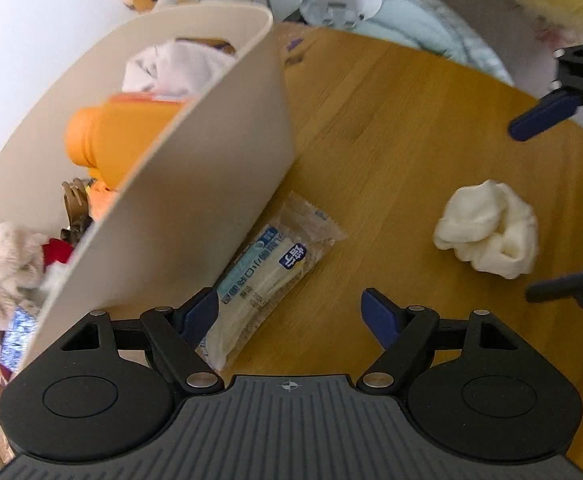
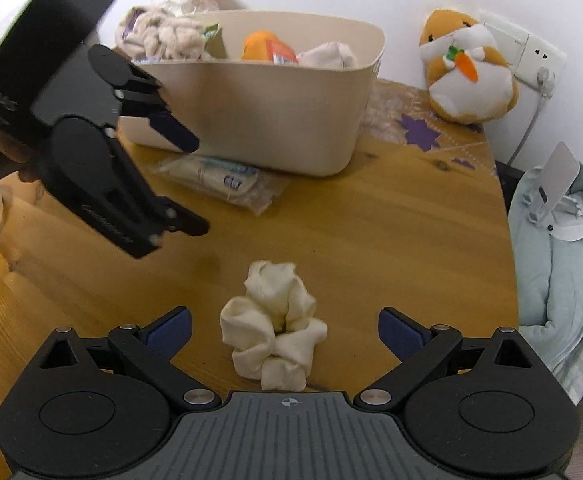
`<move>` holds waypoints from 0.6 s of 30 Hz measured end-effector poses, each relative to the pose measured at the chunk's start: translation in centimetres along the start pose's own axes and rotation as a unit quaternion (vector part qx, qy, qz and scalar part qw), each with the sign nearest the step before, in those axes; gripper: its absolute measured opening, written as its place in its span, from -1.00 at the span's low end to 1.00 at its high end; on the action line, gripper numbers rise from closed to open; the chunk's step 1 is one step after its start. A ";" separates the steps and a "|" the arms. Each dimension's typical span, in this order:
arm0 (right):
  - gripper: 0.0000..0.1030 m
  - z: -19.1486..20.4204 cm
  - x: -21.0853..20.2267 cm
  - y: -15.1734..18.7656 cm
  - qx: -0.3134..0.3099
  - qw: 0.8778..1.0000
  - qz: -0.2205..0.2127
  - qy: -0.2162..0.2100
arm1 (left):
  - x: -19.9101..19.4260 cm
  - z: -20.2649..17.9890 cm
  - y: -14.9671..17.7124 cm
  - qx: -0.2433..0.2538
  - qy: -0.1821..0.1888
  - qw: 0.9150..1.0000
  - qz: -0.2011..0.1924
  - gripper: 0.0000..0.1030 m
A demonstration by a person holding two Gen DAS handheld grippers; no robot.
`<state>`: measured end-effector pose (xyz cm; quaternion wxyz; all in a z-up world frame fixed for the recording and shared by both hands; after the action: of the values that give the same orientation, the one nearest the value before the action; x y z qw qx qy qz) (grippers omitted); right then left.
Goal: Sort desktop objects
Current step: 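Move both tools back down to the snack pack and cream scrunchie, then grasp the wrapped snack pack with the left tool while the right tool grasps the cream scrunchie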
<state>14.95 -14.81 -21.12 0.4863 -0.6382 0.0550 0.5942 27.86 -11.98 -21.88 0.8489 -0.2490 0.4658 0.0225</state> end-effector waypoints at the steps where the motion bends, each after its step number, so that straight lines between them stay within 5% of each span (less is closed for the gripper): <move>1: 0.96 0.0 0.1 0.1 0.000 1.000 0.001 0.001 | 0.5 -0.2 0.1 -0.002 0.000 1.000 0.008 0.55; 14: 0.79 0.0 0.9 0.4 -0.007 1.000 0.001 -0.007 | 2.3 1.3 -0.3 -0.076 0.011 0.997 0.000 0.65; 18: 0.56 0.1 1.2 0.6 0.000 1.000 0.011 -0.021 | 1.9 2.0 -0.1 -0.074 0.013 0.997 0.005 0.22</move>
<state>14.82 -14.46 -22.45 0.4805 -0.6252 0.0517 0.6129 30.49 -11.54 -22.46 0.8220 -0.3089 0.4748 0.0581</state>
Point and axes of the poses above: each gripper's, at about its wrist camera, not at the fingertips, and x roughly the way its jaws point, z to its left, y to its underside, the point moved 4 cm from there along x, roughly the way its jaws point, and after that the axes turned 13 degrees about -y, right-handed, at the moved point
